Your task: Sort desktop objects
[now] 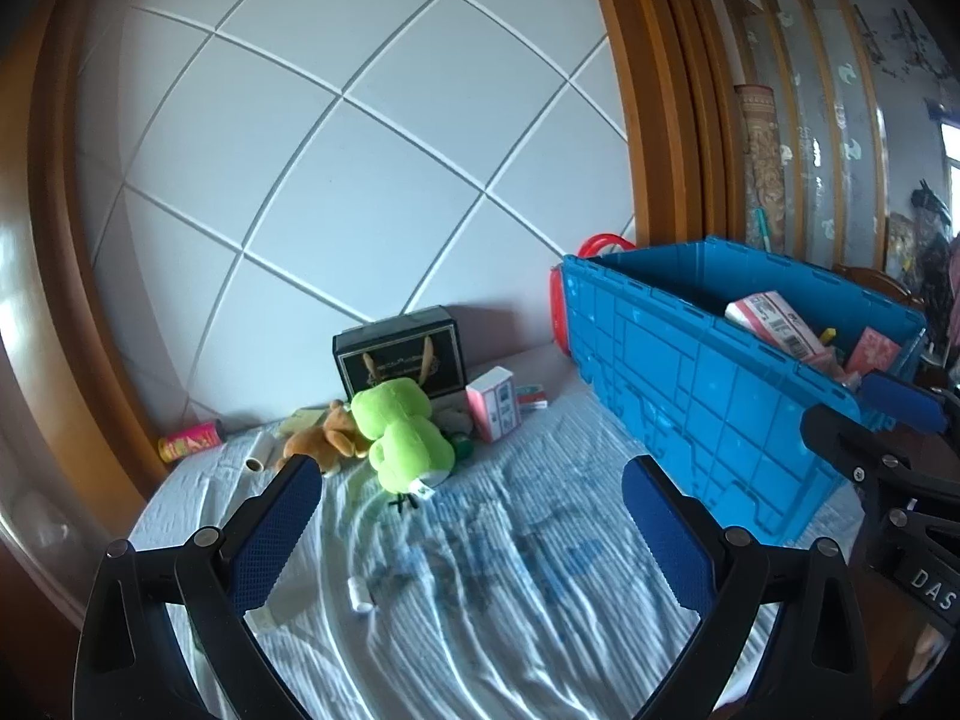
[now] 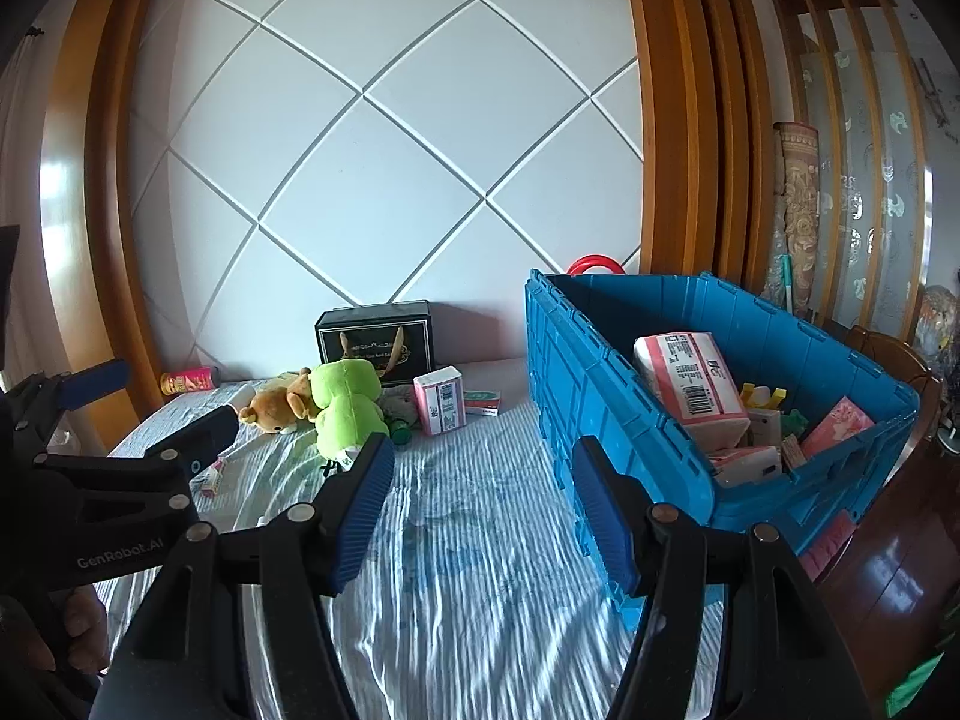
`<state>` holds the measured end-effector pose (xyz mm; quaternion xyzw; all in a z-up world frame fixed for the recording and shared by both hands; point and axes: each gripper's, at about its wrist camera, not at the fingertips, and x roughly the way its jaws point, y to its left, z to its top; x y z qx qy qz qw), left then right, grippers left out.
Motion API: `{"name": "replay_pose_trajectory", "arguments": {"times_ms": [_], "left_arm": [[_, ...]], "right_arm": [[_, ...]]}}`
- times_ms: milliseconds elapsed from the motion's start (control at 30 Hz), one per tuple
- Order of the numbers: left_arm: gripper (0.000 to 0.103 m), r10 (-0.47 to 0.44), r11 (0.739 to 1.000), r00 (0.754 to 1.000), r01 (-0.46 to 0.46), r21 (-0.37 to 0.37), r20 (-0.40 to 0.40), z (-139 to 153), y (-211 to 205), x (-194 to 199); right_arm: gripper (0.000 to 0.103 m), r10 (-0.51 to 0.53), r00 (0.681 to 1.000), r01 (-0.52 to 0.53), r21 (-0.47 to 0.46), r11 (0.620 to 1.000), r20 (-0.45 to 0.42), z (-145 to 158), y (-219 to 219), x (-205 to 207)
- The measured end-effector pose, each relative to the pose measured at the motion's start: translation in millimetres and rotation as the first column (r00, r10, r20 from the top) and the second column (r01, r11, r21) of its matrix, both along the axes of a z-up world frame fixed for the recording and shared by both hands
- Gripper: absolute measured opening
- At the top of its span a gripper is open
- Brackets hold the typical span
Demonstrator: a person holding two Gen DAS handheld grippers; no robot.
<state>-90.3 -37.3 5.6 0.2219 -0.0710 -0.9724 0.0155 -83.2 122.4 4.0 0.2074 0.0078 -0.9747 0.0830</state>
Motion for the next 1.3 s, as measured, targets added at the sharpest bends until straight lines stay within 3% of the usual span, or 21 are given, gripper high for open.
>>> {"name": "replay_pose_trajectory", "arguments": {"times_ms": [167,400,800,1300], "left_arm": [[0.102,-0.019,1.0,1.0,0.019,-0.004,-0.006,4,9,4],[0.102,-0.038,0.999,0.999,0.038,-0.013,-0.007,4,15,11],[0.102,-0.034,0.999,0.999,0.034,-0.025,0.013,-8,12,18],[0.102,-0.051,0.999,0.999,0.051,-0.016,-0.009,-8,9,25]], "right_arm": [[0.074,-0.014,1.0,0.014,0.004,1.0,-0.016,3,6,7],[0.075,-0.026,0.999,0.026,0.004,1.0,-0.037,5,12,16],[0.075,-0.01,1.0,0.009,0.028,1.0,0.022,-22,3,21],[0.075,-0.065,0.998,0.065,0.011,0.998,0.023,-15,6,22]]}}
